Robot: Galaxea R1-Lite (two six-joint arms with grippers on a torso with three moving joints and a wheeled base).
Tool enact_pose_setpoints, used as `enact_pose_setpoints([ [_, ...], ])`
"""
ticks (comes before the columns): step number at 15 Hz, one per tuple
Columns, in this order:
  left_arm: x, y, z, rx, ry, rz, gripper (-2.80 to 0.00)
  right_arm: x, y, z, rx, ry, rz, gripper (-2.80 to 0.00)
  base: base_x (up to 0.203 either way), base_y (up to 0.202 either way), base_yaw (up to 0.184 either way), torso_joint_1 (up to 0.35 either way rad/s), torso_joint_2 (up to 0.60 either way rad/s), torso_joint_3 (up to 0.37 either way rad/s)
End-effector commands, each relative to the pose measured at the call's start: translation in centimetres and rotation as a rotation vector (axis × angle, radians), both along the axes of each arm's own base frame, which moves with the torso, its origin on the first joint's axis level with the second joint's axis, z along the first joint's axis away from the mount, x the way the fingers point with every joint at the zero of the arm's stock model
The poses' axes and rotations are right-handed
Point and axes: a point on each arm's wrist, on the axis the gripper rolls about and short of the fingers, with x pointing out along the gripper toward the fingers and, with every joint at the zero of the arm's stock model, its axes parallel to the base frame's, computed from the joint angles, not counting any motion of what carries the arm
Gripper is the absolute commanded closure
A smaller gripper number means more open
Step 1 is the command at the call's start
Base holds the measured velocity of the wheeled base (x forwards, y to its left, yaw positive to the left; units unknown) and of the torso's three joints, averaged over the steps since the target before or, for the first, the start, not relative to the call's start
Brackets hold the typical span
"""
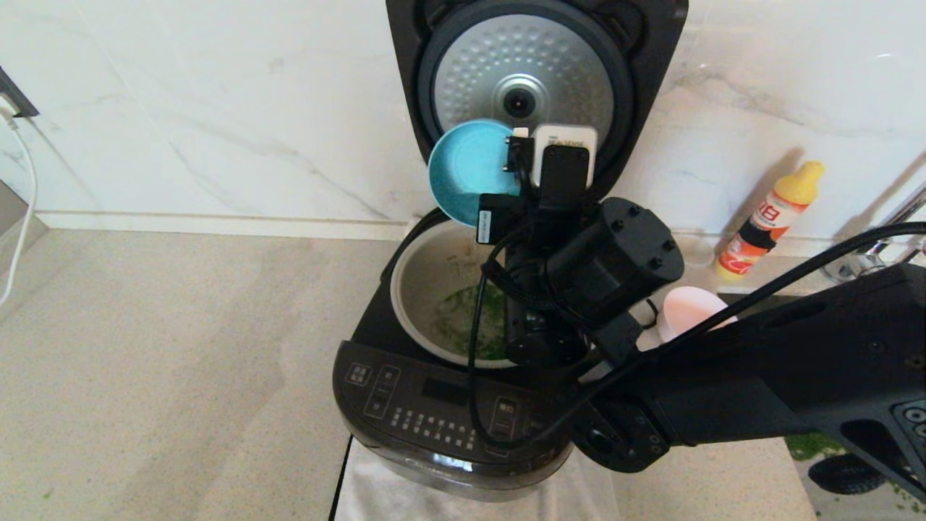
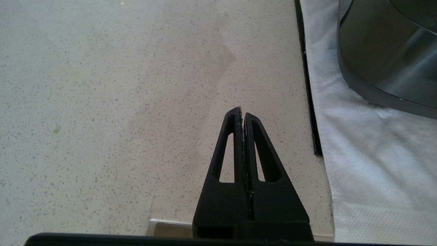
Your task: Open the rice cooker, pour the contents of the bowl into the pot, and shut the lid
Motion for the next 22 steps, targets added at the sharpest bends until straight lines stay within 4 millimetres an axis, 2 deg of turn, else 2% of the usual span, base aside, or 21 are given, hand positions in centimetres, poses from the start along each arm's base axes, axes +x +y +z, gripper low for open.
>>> enact_pose_setpoints([
  [1,0.0,0.0,0.0,0.000,0.001,0.000,0.00,-0.7,0.0,0.5,0.012,-0.015,0.008,0.00,0.000,0.000,0.000,0.000,0.00,0.000],
  [5,0.0,0.0,0.0,0.000,0.002,0.000,0.00,-1.8,-0.2,1.9,0.013,-0.065,0.029,0.00,0.000,0.000,0.000,0.000,0.00,0.000],
  [22,0.0,0.0,0.0,0.000,0.002,0.000,0.00,-1.4,-1.1,2.7,-0.026,-0.139,0.060,0.00,0.000,0.000,0.000,0.000,0.00,0.000],
])
